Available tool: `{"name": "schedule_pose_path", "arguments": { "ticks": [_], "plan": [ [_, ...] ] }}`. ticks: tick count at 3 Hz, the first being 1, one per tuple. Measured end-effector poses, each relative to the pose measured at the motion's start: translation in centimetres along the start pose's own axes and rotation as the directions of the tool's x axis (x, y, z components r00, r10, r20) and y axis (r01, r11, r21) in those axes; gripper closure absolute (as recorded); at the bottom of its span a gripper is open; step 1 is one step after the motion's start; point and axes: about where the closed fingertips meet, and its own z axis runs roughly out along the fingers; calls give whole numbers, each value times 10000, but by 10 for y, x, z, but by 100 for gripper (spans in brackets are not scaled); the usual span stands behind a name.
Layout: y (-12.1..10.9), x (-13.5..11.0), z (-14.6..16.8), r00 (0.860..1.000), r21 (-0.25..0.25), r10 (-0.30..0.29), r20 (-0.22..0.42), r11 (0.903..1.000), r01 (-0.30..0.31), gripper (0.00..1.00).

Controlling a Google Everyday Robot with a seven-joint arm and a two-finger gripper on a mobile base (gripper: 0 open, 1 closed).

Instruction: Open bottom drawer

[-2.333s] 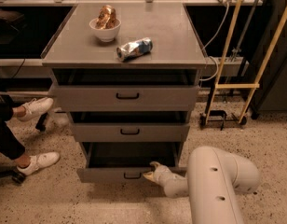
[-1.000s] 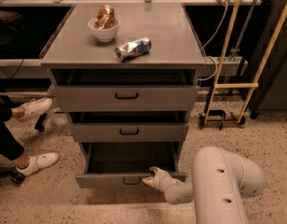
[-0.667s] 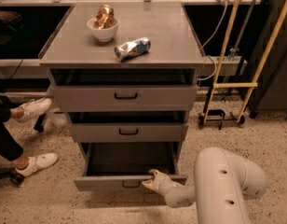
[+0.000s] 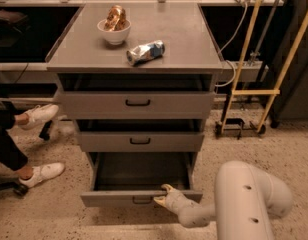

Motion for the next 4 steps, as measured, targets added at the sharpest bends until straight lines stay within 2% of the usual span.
{"name": "schedule_pose_path", "arguments": {
  "ticks": [3,4],
  "plan": [
    [8,-2,-12,9999,-28,141,4,9999,-141,100],
    [22,3,-20,9995,-65,300,21,9995,-300,100]
  ]
}}
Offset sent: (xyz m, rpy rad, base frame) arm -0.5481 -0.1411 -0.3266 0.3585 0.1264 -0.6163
